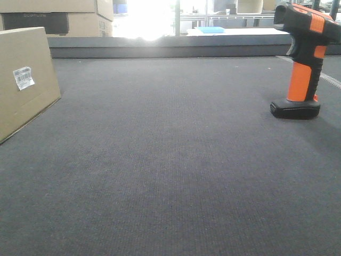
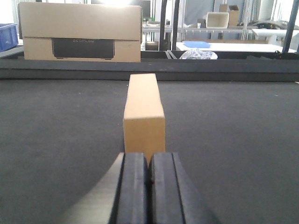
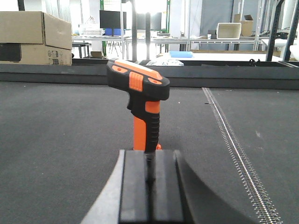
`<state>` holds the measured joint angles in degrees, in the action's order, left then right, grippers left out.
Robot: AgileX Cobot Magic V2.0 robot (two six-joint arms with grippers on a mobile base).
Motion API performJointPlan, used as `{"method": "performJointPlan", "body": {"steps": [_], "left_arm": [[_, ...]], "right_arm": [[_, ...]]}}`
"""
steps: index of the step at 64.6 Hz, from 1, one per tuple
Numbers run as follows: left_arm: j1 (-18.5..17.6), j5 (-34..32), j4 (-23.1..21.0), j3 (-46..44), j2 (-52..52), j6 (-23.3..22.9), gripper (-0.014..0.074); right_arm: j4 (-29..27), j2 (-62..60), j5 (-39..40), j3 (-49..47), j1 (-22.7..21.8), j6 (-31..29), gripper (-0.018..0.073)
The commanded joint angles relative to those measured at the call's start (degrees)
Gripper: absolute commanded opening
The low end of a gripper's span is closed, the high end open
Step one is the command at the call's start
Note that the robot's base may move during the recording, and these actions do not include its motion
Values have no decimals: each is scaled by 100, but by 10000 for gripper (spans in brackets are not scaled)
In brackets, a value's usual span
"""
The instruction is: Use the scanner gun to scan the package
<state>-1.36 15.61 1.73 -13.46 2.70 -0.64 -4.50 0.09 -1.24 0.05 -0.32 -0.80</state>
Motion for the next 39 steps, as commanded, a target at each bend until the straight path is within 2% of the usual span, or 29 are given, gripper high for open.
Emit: {"method": "performJointPlan", "body": {"steps": [1, 18, 39], "left_arm": [[8, 253, 79, -558, 380, 20, -111], [8, 1047, -20, -1962, 2340, 20, -111], [8, 1036, -33, -3314, 4791, 20, -111]], "right_arm": [[-6, -9, 86, -5, -18, -24, -160], [-6, -9, 86, -5, -18, -24, -160], [-6, -9, 86, -5, -18, -24, -160]]}}
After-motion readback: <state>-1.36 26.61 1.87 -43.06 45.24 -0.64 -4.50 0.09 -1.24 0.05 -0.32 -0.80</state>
